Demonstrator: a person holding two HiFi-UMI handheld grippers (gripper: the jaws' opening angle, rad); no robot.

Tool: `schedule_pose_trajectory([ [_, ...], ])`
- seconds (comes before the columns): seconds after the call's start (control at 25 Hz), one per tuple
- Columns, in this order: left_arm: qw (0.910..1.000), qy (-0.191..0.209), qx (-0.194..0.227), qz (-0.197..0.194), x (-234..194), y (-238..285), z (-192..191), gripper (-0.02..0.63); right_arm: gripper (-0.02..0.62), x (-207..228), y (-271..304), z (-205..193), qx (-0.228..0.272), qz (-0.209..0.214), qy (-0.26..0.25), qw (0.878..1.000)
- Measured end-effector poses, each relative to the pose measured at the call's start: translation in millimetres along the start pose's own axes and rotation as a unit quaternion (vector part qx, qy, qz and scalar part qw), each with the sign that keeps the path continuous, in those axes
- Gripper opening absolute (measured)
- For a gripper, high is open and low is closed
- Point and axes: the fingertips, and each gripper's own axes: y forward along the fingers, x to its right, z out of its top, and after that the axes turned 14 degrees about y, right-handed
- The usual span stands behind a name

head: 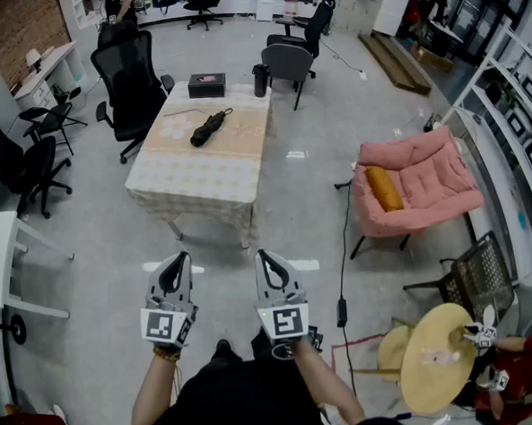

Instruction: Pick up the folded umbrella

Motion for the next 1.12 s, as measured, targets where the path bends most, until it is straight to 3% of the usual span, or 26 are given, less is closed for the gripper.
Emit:
schedule_pose_trajectory([
  [0.48,1.0000,0.003,-0.008,-0.005,28,58,-2,0.017,0.017,52,30,-2,-0.009,0.030,-0.005,1.000],
  [0.76,0.9998,0.007,-0.012,0.012,43,99,-2,0.017,0.017,89,52,-10,-0.023,0.051,0.001,0.998],
  [1.12,0.9997,0.001,-0.019,0.013,38,133,-11,0.017,0.017,115,83,-10,-0.037,0.047,0.012,0.998],
])
